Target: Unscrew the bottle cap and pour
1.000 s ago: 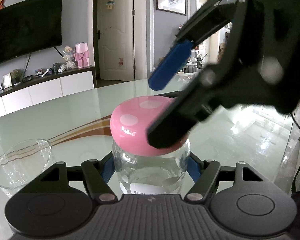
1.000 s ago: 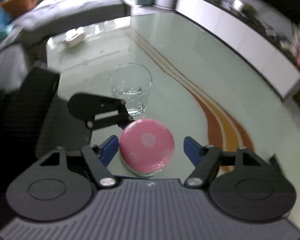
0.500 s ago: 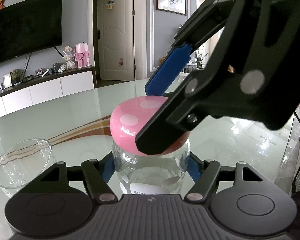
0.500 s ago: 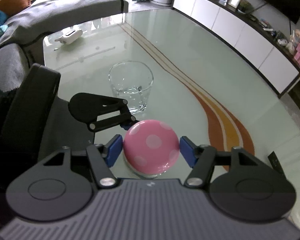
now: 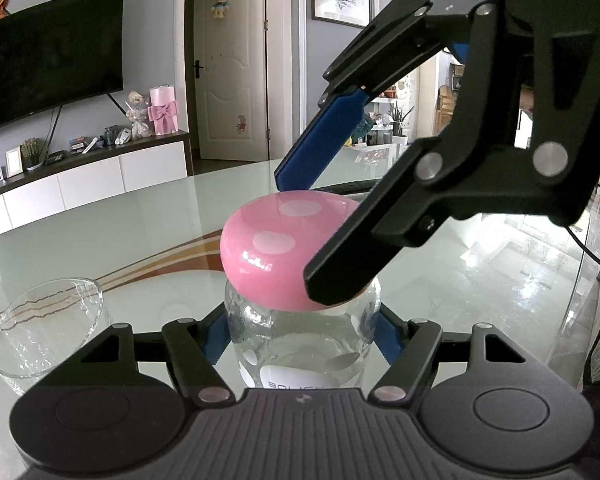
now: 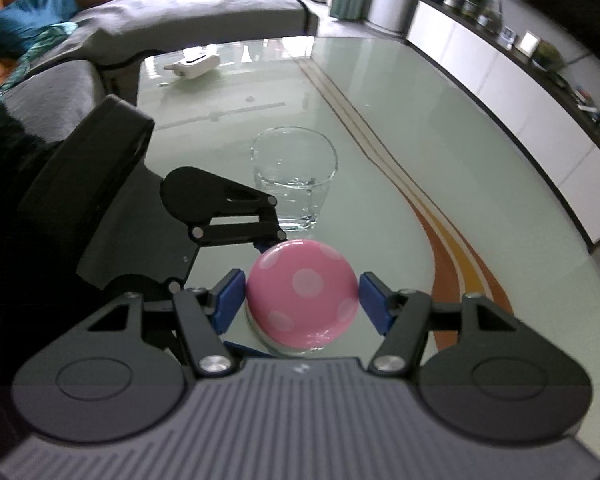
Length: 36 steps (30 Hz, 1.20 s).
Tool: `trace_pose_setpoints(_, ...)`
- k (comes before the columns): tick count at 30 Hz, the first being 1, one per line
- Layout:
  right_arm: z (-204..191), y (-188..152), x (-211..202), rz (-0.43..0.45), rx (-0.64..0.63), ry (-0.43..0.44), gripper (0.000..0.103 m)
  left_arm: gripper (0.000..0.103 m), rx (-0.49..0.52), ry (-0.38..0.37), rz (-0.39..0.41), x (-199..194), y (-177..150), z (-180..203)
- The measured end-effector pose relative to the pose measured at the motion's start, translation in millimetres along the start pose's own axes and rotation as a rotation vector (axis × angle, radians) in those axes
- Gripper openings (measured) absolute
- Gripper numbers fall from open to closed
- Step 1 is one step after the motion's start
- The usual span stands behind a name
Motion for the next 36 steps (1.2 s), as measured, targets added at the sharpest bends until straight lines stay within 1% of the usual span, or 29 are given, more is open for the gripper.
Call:
trace_pose_setpoints(15, 3, -1, -3, 0.006, -0.09, 0.064, 0.063, 0.074, 0.003, -0.001, -0.002, 1, 1, 3)
trace_pose_setpoints(18, 4, -2, -3, 0.005, -0.092, 0.071, 0.063, 0.074, 0.003, -0.001, -0.002, 1, 1, 3)
trace_pose_setpoints(20, 1, -1, -3, -0.001, -0.086, 0.053, 0.065, 0.074, 0.003, -0.001, -0.002, 1, 1, 3)
trace_pose_setpoints(21, 0, 0, -3, -0.003, -0.082, 0.04, 0.067, 0.074, 0.002, -0.002, -0.002, 0, 2, 1)
trace_pose_setpoints(24, -3, 2, -6, 0.012, -0.053, 0.017, 0.079, 0.074, 0.001, -0.003, -0.002, -3, 1, 1)
trace_pose_setpoints(27, -8, 5, -6, -0.006, -0.006, -0.04, 0.079, 0.074, 0.002, -0.003, -0.002, -4, 1, 2)
trace_pose_setpoints(30, -16, 6, -3, -0.029, 0.017, -0.077, 0.079, 0.074, 0.001, -0.003, -0.002, -5, 1, 3)
trace_pose_setpoints(34, -18, 8, -3, -0.025, 0.081, -0.138, 0.079, 0.074, 0.001, -0.003, -0.002, -5, 0, 4)
trace_pose_setpoints(36, -17, 9, -4, -0.014, 0.12, -0.151, 0.078, 0.074, 0.002, -0.003, -0.002, -5, -2, 3)
Point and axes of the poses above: each gripper's, at about its wrist camera, not at the fingertips, and x roughly the way its jaws point, z to its right, y to its top, the point moved 4 cm from there along x, roughly the way its jaws point, and after that the axes turned 2 degrees about -x, right-handed, at the moved point
